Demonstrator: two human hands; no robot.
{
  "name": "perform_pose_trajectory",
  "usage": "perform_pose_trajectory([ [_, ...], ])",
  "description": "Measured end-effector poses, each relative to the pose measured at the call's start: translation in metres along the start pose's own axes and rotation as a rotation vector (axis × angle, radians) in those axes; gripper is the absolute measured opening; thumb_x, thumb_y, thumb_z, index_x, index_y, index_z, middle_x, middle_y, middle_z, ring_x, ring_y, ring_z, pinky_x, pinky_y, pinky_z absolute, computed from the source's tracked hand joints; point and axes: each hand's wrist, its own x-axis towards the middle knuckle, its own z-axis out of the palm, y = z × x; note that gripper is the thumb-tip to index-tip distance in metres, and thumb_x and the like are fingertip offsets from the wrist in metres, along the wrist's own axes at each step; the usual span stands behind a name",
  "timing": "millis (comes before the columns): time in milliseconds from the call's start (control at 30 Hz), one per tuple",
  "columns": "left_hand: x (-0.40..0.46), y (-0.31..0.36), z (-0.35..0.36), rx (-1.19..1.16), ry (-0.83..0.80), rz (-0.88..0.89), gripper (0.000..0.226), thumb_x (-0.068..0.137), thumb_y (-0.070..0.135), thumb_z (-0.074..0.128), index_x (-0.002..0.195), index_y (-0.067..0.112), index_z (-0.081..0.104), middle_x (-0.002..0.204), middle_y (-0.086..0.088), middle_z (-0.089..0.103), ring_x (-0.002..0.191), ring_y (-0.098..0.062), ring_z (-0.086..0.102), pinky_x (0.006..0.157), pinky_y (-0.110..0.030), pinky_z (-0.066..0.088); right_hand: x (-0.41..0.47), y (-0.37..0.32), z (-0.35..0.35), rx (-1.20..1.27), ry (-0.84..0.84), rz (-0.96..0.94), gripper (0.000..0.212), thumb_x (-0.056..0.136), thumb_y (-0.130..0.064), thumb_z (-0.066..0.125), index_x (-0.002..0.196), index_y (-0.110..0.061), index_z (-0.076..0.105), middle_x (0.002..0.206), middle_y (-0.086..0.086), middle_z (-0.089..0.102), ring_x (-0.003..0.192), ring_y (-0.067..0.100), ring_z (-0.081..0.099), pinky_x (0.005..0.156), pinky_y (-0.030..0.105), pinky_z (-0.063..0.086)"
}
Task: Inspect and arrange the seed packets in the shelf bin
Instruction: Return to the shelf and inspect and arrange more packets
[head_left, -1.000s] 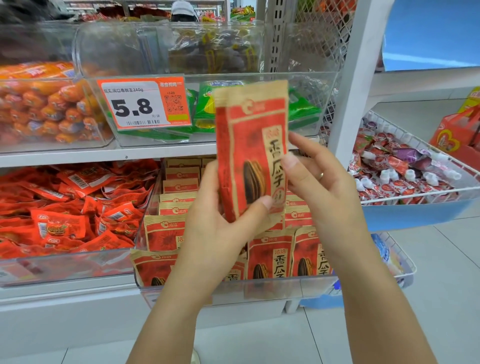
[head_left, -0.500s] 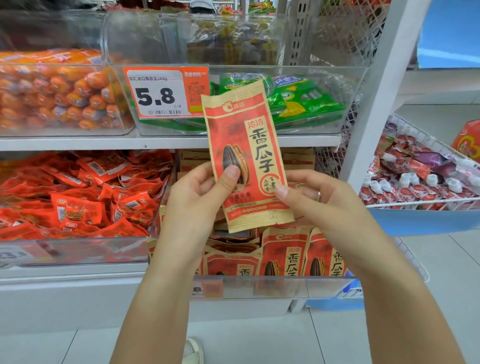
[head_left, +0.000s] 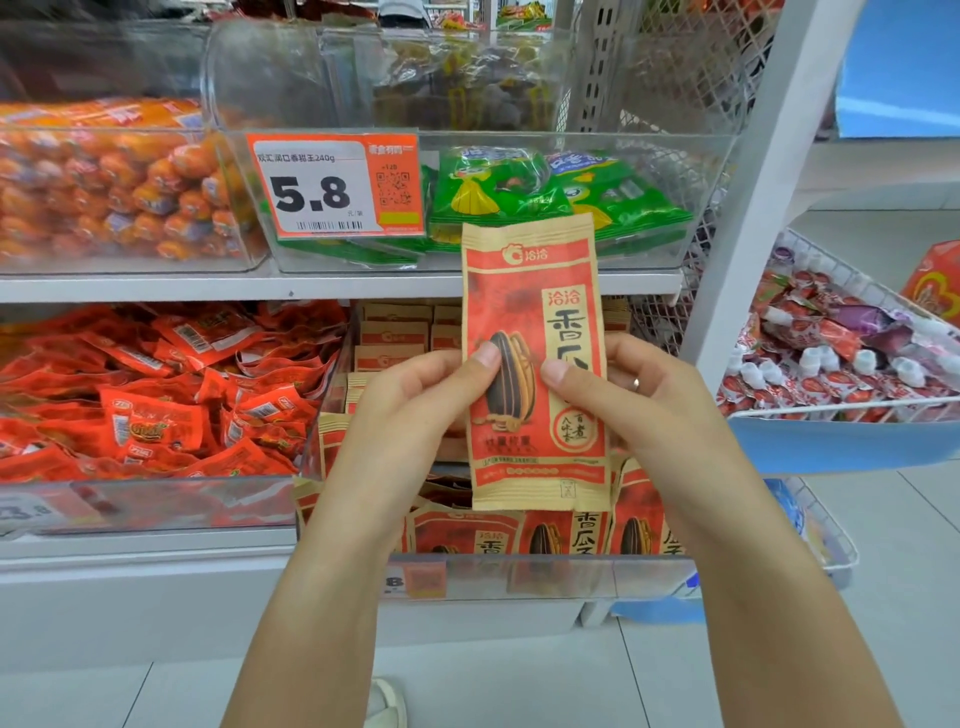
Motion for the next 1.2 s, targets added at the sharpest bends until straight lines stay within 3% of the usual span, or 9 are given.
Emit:
perform_pose_trajectory([
  [233,0.005,-0.002,-0.001,0.111,0.017,0.188,0.024,0.09,0.025,0.061,0.112,0.019,0.069,0.102,0.006,0.075,0.096,-0.007,0.07,0.078,-0.017,0.052,0.005,-0.013,-0.013,-0.217,-0.132,-0.135,0.01,0.082,-0.018,0.073,0.089,-0.025,0.071,0.076,-0.017,0.074,0.066,-0.006,0.066,0.056,0.007,0.045],
  [367,0.008,-0.006,0.003,0.214,0.068,0.319,0.021,0.094,0.021,0.059,0.113,0.027,0.066,0.106,0.011,0.073,0.103,-0.006,0.067,0.086,-0.026,0.053,0.015,-0.028,-0.012,-0.156,-0.123,-0.308,0.011,0.082,-0.01,0.071,0.088,-0.019,0.071,0.072,-0.013,0.073,0.065,-0.003,0.066,0.056,0.009,0.046],
  [467,0.014,-0.012,-0.005,0.263,0.142,0.338,0.022,0.09,0.024,0.058,0.109,0.032,0.066,0.104,0.013,0.073,0.102,-0.006,0.067,0.088,-0.031,0.054,0.02,-0.022,-0.004,-0.266,-0.154,-0.311,0.007,0.086,-0.015,0.07,0.091,-0.016,0.074,0.078,-0.005,0.076,0.07,0.006,0.07,0.06,0.02,0.052],
  [567,0.019,-0.019,-0.019,0.382,0.204,0.304,0.03,0.087,0.031,0.059,0.115,0.029,0.069,0.106,0.016,0.072,0.105,-0.002,0.065,0.093,-0.035,0.053,0.029,-0.014,0.0,-0.468,-0.18,-0.244,0.023,0.085,-0.033,0.069,0.096,-0.013,0.076,0.088,0.009,0.076,0.084,0.026,0.072,0.076,0.045,0.058],
  [800,0.012,-0.026,-0.041,0.727,0.19,0.207,0.04,0.096,0.04,0.056,0.135,0.035,0.054,0.128,0.019,0.062,0.122,-0.004,0.053,0.103,-0.034,0.043,0.045,0.001,0.018,-0.466,-0.098,-0.314,0.008,0.085,-0.039,0.069,0.089,-0.041,0.076,0.09,0.012,0.074,0.088,0.037,0.066,0.08,0.059,0.054],
  [900,0.007,-0.025,-0.05,1.063,0.148,0.073,0.046,0.097,0.052,0.044,0.139,0.033,0.051,0.141,0.009,0.054,0.131,-0.016,0.048,0.105,-0.037,0.04,0.049,0.005,0.023,-0.435,-0.041,-0.304,0.019,0.089,-0.028,0.071,0.082,-0.045,0.075,0.088,-0.009,0.076,0.091,0.026,0.069,0.086,0.054,0.054],
  [967,0.005,-0.024,-0.051,1.216,0.138,-0.062,0.047,0.098,0.056,0.039,0.135,0.032,0.056,0.134,0.006,0.06,0.125,-0.018,0.052,0.092,-0.033,0.043,0.053,0.01,0.024,-0.451,-0.023,-0.293,0.019,0.088,-0.028,0.071,0.083,-0.045,0.074,0.087,-0.013,0.076,0.088,0.018,0.069,0.087,0.05,0.054],
  [1067,0.003,-0.023,-0.049,1.278,0.154,-0.092,0.047,0.098,0.057,0.038,0.132,0.031,0.058,0.128,0.004,0.063,0.121,-0.019,0.053,0.085,-0.032,0.043,0.057,0.018,0.027,-0.504,-0.054,-0.245,0.014,0.09,-0.028,0.069,0.084,-0.039,0.073,0.066,-0.023,0.068,0.065,-0.004,0.059,0.067,0.029,0.047],
  [1200,0.004,-0.024,-0.05,1.268,0.16,-0.1,0.047,0.098,0.055,0.039,0.134,0.03,0.056,0.131,0.003,0.061,0.124,-0.019,0.051,0.09,-0.033,0.043,0.061,0.023,0.037,-0.567,0.007,-0.186,0.013,0.091,-0.031,0.068,0.08,-0.038,0.07,0.073,-0.014,0.071,0.076,0.006,0.066,0.075,0.033,0.053],
])
